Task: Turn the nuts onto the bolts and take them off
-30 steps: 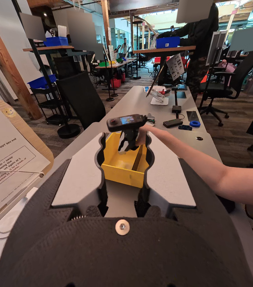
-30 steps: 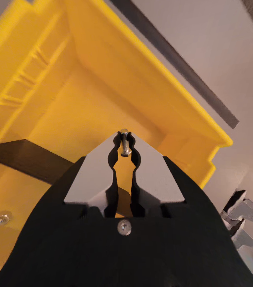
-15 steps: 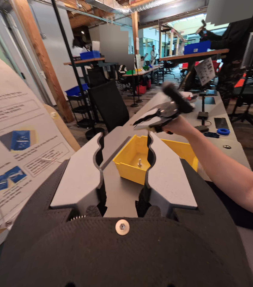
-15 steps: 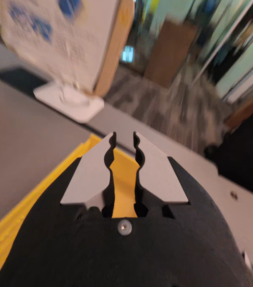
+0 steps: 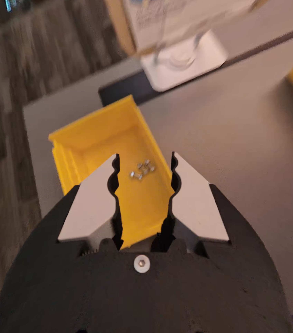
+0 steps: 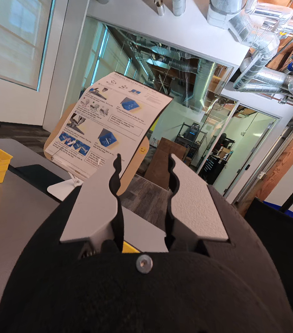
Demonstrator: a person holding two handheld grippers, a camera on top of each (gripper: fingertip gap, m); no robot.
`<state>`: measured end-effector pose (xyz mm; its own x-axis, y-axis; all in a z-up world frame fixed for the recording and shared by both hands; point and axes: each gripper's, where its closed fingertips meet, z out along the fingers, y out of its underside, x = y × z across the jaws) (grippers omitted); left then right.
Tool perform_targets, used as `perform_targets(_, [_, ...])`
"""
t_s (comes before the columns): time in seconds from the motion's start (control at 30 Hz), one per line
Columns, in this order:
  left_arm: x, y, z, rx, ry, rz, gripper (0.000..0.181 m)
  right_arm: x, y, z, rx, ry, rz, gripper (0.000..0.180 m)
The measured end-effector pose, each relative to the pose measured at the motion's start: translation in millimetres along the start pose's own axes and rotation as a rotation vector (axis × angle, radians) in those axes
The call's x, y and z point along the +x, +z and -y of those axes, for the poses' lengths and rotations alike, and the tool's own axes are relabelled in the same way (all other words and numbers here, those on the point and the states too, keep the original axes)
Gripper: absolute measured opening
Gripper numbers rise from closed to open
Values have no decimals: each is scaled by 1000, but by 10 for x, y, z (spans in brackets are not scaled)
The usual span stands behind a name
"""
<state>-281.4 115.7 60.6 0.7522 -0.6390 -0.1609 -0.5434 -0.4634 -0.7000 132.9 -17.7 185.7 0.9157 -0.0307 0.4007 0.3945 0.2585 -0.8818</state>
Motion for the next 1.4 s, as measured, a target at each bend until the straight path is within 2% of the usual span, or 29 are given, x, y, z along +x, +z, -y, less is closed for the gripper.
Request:
perform_targets(0.07, [-245,265,-389,-142,-67,11,53,-76,55,-64,-40,-34,12,52])
perform_targets(0.17, [-417,651,-876,-361,-235,-87,50,-149,118,-162,-103,-123,2,52])
perform_targets(0.27, [-392,926,-1106,-484,-449,-210,43,-220,170,-273,-165,-183,10,53])
perform_targets(0.37, [-375,1041,-1377,-632,-491,-223,43,-265,203,-374,-206,-204,22,54])
perform_targets(0.7, [-388,1423,-1539,-734,-582,-173,41,-373,223,-519,-286,-283,68,58])
perform_targets(1.0, [-398,1508,-1610,-805,-492,-89,39,-438,220,-627,-344,-340,109,59])
perform_targets(1.13, [-358,1518,-1592,-808,-484,-98,30,-456,218,-648,-357,-349,118,58])
perform_targets(1.3, [-260,1554,-1636,-856,-463,-102,28,-486,217,-684,-379,-375,128,58])
perform_targets(1.4, [-220,1538,-1670,-895,-413,-106,16,-505,214,-716,-396,-390,137,58])
